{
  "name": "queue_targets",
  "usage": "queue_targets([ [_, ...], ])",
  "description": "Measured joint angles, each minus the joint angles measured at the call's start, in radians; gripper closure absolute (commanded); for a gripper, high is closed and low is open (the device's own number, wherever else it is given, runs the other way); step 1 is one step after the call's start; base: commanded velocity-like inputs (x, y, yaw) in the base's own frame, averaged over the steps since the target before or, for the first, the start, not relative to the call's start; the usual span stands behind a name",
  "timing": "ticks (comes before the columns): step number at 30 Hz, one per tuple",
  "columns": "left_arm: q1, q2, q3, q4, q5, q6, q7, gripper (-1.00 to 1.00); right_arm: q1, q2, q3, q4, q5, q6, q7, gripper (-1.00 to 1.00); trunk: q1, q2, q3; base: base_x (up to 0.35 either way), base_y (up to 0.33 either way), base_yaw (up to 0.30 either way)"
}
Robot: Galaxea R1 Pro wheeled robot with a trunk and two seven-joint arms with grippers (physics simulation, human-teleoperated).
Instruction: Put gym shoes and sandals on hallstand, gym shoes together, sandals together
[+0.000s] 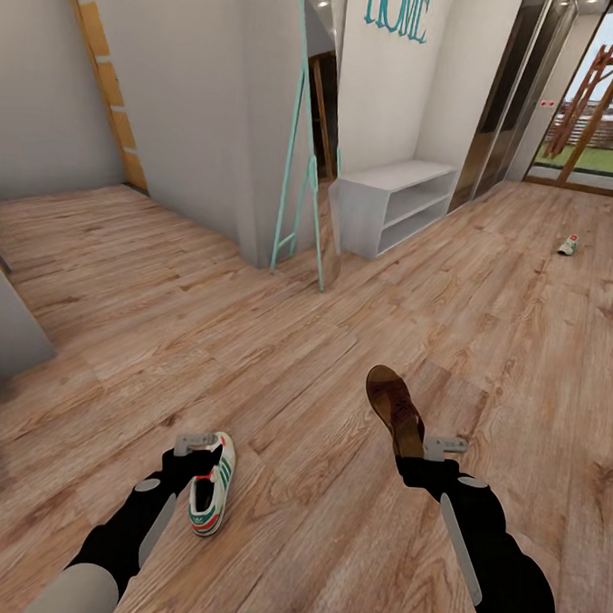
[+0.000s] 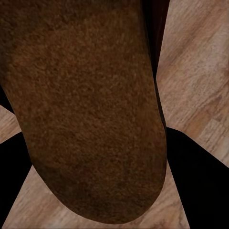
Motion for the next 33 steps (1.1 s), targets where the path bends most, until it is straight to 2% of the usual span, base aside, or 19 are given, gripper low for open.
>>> queue_targets([
  [5, 0.000, 0.000, 0.000, 0.025, 0.000, -0.034, 0.001, -1.00, 0.000, 0.000, 0.001, 0.000, 0.000, 0.000, 0.000, 1.00, 0.002, -0.001, -0.015, 0.000, 0.000, 0.000],
  [13, 0.000, 0.000, 0.001, 0.046, 0.000, -0.082, 0.001, -1.00, 0.000, 0.000, 0.001, 0.000, 0.001, 0.000, -0.001, 1.00, 0.005, -0.003, -0.054, 0.000, 0.000, 0.050],
  [19, 0.000, 0.001, 0.002, 0.047, 0.000, -0.089, 0.001, -1.00, 0.000, 0.001, 0.002, 0.000, 0.001, 0.000, 0.000, 1.00, 0.008, -0.004, -0.087, 0.000, 0.000, 0.092],
  [24, 0.000, 0.017, 0.004, 0.048, 0.001, -0.090, 0.001, -1.00, 0.000, 0.001, 0.002, 0.000, 0.001, 0.000, 0.000, 1.00, 0.010, -0.005, -0.114, 0.000, 0.000, 0.106],
  [27, 0.000, 0.022, 0.004, 0.047, 0.001, -0.090, 0.001, -1.00, 0.000, 0.001, 0.002, 0.000, 0.001, 0.000, -0.001, 1.00, 0.010, -0.005, -0.118, 0.000, 0.000, 0.105],
  [33, 0.000, 0.023, 0.004, 0.048, 0.000, -0.090, 0.000, -1.00, 0.000, 0.001, 0.002, 0.000, 0.001, 0.000, 0.000, 1.00, 0.013, -0.007, -0.144, 0.000, 0.000, 0.026],
])
